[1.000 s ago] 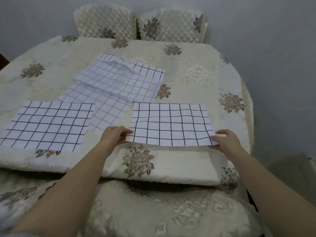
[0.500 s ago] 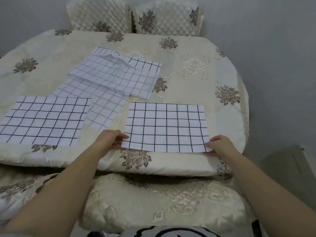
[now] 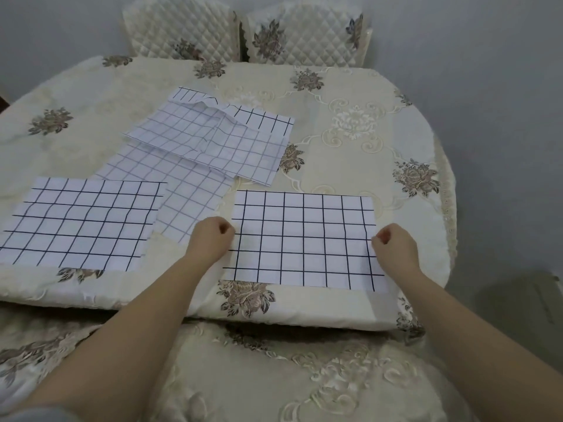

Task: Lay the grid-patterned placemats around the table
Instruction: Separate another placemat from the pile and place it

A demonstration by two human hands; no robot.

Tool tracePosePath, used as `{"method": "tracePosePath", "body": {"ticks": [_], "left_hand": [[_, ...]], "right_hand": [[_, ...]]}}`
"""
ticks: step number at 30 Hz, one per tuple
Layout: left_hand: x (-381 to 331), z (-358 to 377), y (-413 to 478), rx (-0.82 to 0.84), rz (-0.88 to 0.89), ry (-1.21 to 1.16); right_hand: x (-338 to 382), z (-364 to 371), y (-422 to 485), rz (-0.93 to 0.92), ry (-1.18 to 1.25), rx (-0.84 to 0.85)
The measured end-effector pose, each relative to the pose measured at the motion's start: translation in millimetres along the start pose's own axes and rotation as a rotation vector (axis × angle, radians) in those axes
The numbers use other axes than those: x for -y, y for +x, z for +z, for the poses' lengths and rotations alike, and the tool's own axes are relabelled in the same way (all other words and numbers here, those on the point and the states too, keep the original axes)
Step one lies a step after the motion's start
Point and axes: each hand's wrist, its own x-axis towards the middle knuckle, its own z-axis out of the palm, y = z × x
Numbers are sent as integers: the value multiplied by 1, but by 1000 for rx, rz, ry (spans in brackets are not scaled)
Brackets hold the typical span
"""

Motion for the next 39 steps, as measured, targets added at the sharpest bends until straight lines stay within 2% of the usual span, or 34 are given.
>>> {"method": "tracePosePath", "body": {"ticks": [8, 12, 19, 26, 35, 39], "left_hand": [[-47, 73, 29, 52, 398, 134], [-61, 102, 43, 65, 493, 265], [-66, 126, 61, 123, 414, 429], [-46, 116, 60, 16, 314, 499], [-16, 92, 56, 13, 214, 548], [-16, 84, 42, -28, 186, 568]], "right_hand": [[63, 78, 18, -410, -116, 109], [82, 109, 31, -483, -259, 125], [84, 132, 44, -467, -497, 198], [55, 126, 50, -436, -535, 99], [0, 75, 59, -242, -577, 23], [-1, 66, 53, -172, -579, 24]]}}
